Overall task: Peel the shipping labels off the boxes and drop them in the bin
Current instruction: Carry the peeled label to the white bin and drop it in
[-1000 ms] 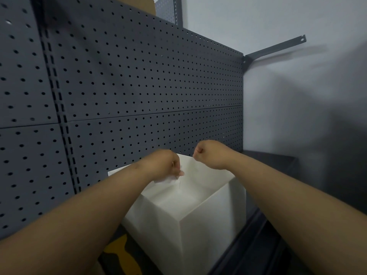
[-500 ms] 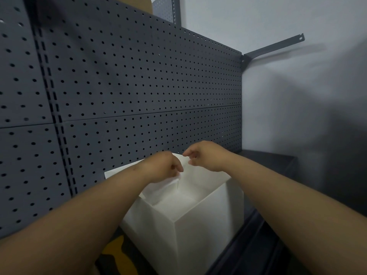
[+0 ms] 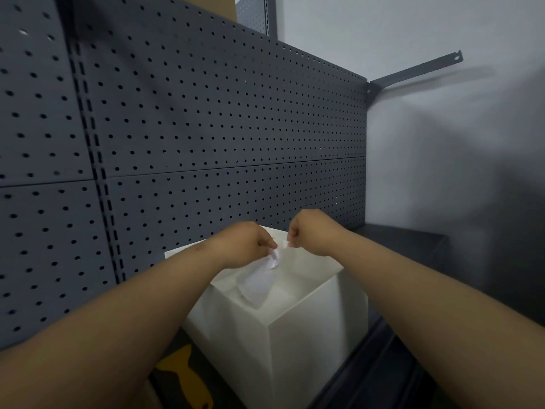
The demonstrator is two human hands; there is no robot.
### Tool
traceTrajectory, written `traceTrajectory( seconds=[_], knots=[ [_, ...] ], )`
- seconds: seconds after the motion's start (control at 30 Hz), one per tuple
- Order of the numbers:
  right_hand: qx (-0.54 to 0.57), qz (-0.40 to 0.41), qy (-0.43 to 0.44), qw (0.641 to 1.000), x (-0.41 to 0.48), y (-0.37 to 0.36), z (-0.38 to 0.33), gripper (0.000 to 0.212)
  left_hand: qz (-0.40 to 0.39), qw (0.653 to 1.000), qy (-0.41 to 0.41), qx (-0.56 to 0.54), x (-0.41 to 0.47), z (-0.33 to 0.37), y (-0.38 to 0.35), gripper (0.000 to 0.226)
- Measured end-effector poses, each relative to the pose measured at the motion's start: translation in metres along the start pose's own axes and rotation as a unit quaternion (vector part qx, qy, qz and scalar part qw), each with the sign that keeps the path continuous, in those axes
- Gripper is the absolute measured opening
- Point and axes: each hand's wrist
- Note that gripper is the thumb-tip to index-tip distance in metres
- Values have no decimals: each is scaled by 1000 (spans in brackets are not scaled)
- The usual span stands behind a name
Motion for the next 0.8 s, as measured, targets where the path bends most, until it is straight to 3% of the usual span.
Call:
traceTrajectory(
  seconds=[0.23, 0.57, 0.8],
  knots=[
    [1, -23, 7, 1000, -5, 3, 0, 26, 57, 998, 9, 16, -2, -1, 6, 21],
    [-28, -17, 9, 999, -7, 8, -5, 20, 45, 996, 40, 62, -2, 3, 0, 10],
    [-23, -20, 3, 1000, -9, 7, -6, 22, 67, 993, 12, 98, -3, 5, 1, 30]
  ],
)
Point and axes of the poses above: each hand's wrist, its own x-axis towards the middle knuckle, its own y-axis out of the back of the hand, z = x × y, and after that the axes turned 14 degrees about -x, right-handed
